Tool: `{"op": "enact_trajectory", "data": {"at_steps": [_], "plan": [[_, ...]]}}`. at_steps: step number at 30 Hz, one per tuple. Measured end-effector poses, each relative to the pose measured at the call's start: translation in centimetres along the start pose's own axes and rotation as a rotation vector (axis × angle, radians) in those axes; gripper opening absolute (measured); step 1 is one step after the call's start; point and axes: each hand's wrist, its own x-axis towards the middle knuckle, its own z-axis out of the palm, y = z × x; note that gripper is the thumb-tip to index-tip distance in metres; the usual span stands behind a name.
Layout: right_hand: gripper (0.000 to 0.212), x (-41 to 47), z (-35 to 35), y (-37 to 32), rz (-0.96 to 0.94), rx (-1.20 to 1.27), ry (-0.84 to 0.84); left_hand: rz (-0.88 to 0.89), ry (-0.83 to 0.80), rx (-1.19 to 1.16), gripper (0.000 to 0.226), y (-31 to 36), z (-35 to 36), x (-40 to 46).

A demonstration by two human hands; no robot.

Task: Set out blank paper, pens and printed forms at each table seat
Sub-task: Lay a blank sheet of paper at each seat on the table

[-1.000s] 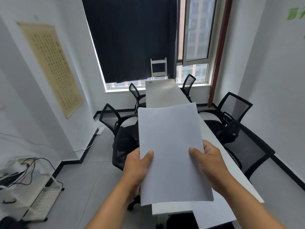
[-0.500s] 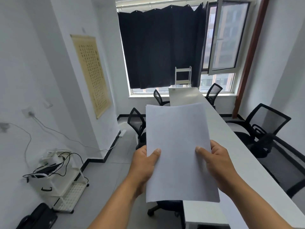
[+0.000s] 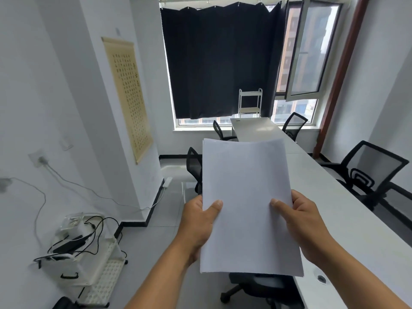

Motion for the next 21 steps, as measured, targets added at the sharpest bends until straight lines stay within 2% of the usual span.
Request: {"op": "enact_trajectory", "data": {"at_steps": [5,11,21], "plan": [[0.013,2.7,2.5,-0.3,-0.006,-0.007,0.021,0.019,-0.042,0.010,0.016,0.2,-2.0,3.7],[0.013,7.1,2.8,1.6,0.013,0.011,0.075,-0.012,-0.110,0.028,0.018,-0.2,-1.0,9.3],[0.011,22.3,2.3,4.6,0.045,0.077,0.222,-0.004,-0.204,0.113,0.013,0.3,4.7,27.5]]}}
